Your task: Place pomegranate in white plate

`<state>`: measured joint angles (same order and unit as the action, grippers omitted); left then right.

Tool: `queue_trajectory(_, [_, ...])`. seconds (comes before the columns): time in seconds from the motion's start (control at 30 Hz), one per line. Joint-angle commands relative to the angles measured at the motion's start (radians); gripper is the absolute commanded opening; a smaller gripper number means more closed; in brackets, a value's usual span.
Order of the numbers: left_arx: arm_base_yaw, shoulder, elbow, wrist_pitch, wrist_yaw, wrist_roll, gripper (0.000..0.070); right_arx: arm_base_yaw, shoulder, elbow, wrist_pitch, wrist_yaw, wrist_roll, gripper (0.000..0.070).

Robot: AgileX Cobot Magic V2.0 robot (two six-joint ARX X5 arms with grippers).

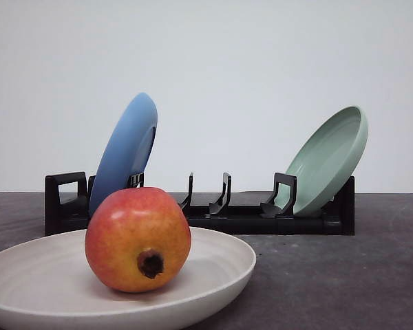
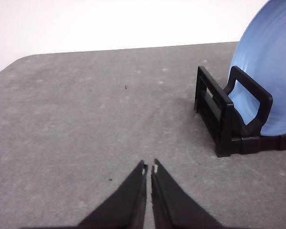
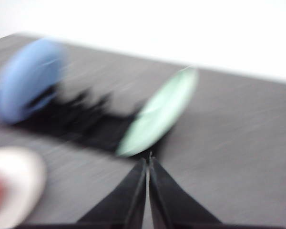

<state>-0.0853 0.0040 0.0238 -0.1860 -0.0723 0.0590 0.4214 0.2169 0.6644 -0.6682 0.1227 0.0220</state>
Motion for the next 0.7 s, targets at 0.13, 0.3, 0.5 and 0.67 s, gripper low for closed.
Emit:
queue_trajectory(0.13, [0.001, -0.001, -0.012, 0.000, 0.002, -0.004, 0.0000, -0.296, -0.091, -0.297, 0.367, -0.073, -0.110, 0.0003])
queue_trajectory(0.3, [0.001, -0.001, -0.012, 0.000, 0.002, -0.004, 0.0000, -0.401, -0.140, -0.534, 0.628, -0.140, -0.107, 0.0003])
queue_trajectory(0.5, [0.001, -0.001, -0.012, 0.000, 0.002, -0.004, 0.0000, -0.435, -0.178, -0.647, 0.689, -0.142, -0.105, 0.0003])
queue_trajectory(0.67, [0.001, -0.001, -0.012, 0.000, 0.002, -0.004, 0.0000, -0.423, -0.206, -0.653, 0.582, -0.142, -0.100, 0.0003])
